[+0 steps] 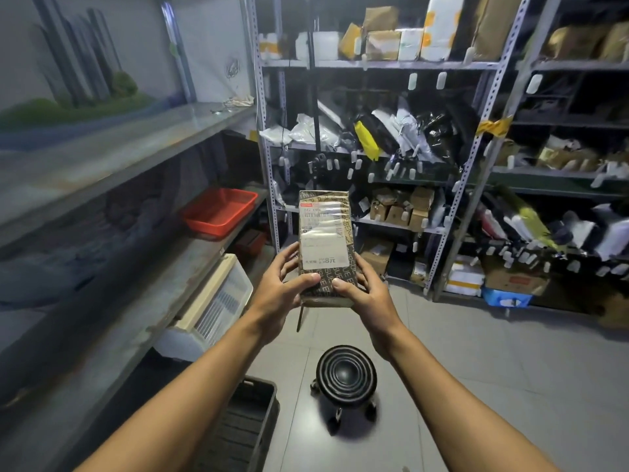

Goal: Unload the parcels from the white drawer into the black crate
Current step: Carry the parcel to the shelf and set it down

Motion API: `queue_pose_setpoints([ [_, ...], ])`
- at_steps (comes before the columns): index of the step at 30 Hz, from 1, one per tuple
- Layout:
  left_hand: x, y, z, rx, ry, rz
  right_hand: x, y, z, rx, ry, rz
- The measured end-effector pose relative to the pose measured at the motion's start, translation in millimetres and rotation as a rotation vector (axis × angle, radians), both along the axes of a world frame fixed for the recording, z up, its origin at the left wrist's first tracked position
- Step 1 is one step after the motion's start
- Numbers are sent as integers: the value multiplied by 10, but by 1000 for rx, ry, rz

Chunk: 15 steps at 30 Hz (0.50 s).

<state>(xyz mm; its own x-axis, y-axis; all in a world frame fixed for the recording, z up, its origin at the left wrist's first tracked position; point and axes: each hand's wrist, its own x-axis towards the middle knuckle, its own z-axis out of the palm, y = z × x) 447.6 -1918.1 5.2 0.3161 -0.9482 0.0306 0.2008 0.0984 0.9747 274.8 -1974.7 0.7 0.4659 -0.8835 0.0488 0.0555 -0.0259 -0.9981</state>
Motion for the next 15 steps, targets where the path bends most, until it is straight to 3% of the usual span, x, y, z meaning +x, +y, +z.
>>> queue_pose_setpoints([
  [15, 576, -2246, 27, 46, -56, -23, 576, -2278, -23, 37, 33, 51],
])
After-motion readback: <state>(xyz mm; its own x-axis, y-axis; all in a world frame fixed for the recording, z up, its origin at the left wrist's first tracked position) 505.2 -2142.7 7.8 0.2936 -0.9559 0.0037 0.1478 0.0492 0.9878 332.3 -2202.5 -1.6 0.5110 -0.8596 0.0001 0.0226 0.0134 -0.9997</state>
